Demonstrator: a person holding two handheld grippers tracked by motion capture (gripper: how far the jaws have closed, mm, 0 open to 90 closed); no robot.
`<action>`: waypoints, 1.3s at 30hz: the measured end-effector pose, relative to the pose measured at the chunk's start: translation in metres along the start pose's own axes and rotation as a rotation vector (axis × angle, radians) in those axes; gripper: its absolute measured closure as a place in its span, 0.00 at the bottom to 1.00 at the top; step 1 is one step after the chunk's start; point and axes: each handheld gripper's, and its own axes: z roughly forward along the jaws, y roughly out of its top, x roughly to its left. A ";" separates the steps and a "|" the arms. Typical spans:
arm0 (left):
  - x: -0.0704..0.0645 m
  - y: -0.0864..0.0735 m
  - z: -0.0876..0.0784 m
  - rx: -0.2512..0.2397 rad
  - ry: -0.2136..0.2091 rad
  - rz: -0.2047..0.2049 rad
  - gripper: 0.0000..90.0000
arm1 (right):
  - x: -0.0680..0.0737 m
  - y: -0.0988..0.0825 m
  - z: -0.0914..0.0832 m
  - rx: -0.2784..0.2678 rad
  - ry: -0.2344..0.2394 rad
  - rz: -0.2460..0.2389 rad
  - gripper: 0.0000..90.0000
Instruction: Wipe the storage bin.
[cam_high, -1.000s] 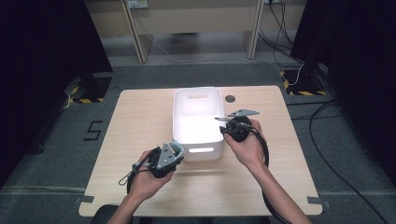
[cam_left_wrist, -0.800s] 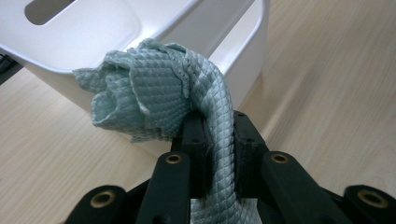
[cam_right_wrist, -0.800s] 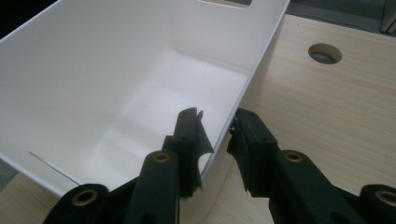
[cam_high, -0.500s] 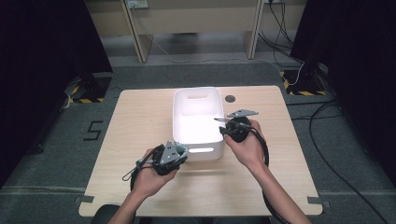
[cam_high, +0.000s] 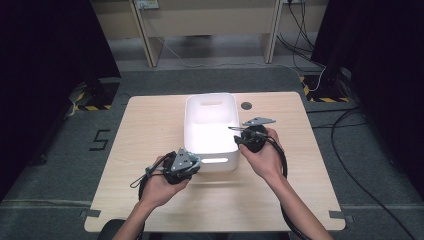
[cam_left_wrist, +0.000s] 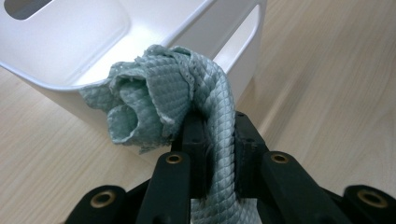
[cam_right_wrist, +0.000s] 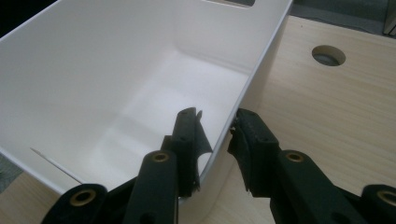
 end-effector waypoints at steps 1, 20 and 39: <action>0.000 -0.001 0.000 -0.003 0.003 0.000 0.87 | 0.000 0.000 0.000 -0.001 0.000 0.002 0.78; -0.001 -0.012 0.012 0.012 -0.012 -0.008 0.87 | -0.002 0.000 0.000 -0.001 0.016 0.013 0.78; -0.006 -0.025 0.027 0.022 -0.006 -0.018 0.87 | -0.003 -0.001 0.000 -0.006 0.023 0.018 0.78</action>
